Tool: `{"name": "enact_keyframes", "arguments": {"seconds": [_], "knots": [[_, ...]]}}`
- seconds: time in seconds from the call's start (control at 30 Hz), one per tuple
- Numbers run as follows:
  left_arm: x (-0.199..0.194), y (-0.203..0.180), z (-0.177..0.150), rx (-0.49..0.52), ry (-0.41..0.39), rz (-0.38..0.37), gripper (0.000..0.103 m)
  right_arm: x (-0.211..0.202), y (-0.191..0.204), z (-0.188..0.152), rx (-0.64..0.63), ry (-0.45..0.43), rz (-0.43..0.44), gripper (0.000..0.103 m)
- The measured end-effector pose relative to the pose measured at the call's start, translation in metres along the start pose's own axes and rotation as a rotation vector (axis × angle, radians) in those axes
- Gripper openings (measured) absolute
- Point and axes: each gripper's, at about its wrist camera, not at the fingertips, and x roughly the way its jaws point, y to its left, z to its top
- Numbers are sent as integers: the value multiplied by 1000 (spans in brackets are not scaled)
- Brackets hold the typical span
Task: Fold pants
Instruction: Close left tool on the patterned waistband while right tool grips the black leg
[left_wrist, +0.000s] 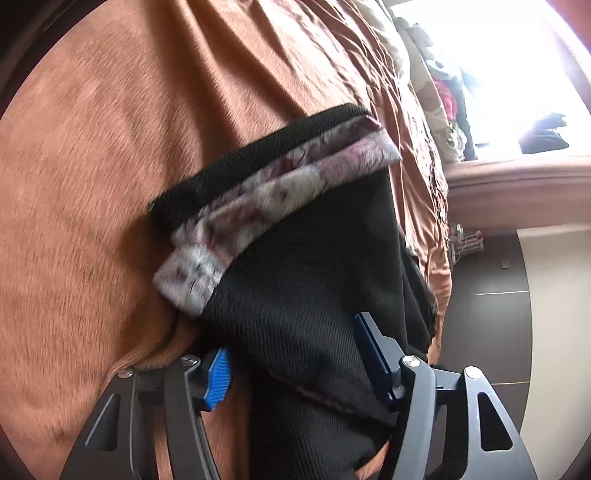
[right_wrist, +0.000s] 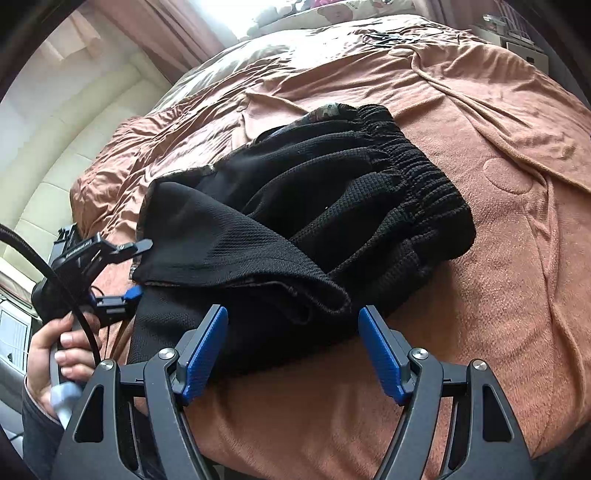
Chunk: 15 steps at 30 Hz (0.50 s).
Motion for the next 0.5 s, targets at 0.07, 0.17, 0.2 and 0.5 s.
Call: {"name": "enact_keyframes", "arguments": {"seconds": [0.07, 0.17, 0.2, 0.5], "knots": [[1, 1, 5, 0, -7, 19, 42, 1, 1, 0, -8, 1, 5, 72], [-3, 1, 8, 11, -31, 41, 21, 0, 0, 1, -14, -11, -2, 72], [-5, -1, 9, 23, -48, 40, 16, -2, -1, 1, -17, -20, -3, 72], [-40, -28, 10, 124, -127, -28, 7, -2, 2, -3, -82, -27, 13, 72]]}}
